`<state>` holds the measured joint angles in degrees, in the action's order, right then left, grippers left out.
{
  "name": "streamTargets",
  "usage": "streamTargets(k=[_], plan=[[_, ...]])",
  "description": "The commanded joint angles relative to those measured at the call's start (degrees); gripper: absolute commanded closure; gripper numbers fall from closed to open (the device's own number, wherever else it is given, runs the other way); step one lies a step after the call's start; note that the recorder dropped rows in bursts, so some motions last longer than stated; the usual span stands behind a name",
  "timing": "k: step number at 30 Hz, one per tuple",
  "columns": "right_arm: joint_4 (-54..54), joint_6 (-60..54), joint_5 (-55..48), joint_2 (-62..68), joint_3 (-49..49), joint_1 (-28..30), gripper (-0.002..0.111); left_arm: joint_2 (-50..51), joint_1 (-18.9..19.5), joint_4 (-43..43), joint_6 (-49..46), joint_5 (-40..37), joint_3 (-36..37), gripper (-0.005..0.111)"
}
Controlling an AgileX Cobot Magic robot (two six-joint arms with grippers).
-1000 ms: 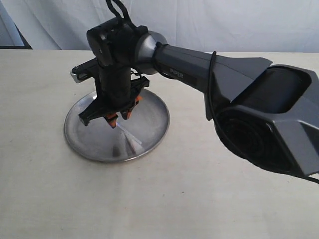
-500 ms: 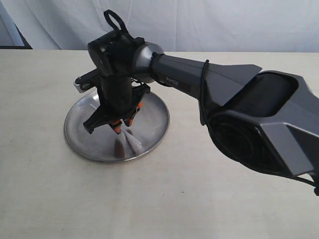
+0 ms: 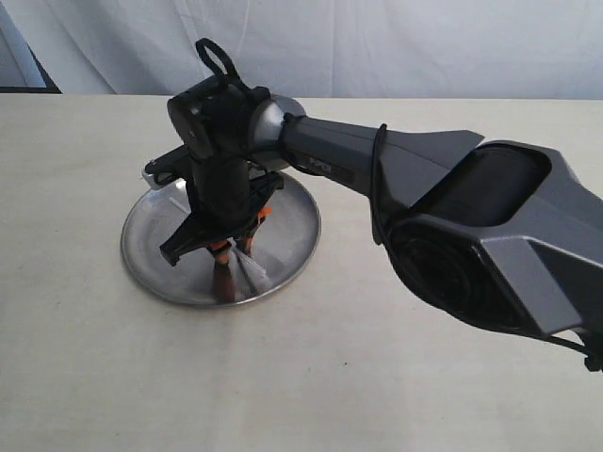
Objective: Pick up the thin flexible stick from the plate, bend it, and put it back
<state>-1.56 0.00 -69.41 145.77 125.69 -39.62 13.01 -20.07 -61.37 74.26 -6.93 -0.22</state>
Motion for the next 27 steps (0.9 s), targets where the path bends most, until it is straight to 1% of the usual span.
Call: streamTargets(k=[1, 4, 8, 19, 24, 27], plan=[[-2.34, -0.57, -0.56, 1.98, -4.26, 0.20, 0.109, -0.34, -0.15, -0.14, 0.05, 0.07, 0.22, 0.107], [-2.82, -2.45, -0.56, 1.98, -6.00, 0.20, 0.108, -0.34, -0.15, -0.14, 0.05, 0.07, 0.22, 0.107], [-2.82, -2.72, -0.56, 0.54, -6.00, 0.20, 0.109, -0.34, -0.15, -0.14, 0.05, 0.07, 0.22, 0.107], [-3.51, -2.62, -0.56, -11.07, -6.00, 0.20, 0.109, -0.34, -0.15, -0.14, 0.05, 0.07, 0.22, 0.107], [-6.03, -2.62, -0.56, -14.03, -6.00, 0.20, 0.109, -0.34, -0.15, -0.14, 0.05, 0.07, 0.22, 0.107], [-5.47, -2.76, -0.56, -15.34, -6.00, 0.20, 0.109, -0.34, -0.15, -0.14, 0.05, 0.07, 0.22, 0.107]])
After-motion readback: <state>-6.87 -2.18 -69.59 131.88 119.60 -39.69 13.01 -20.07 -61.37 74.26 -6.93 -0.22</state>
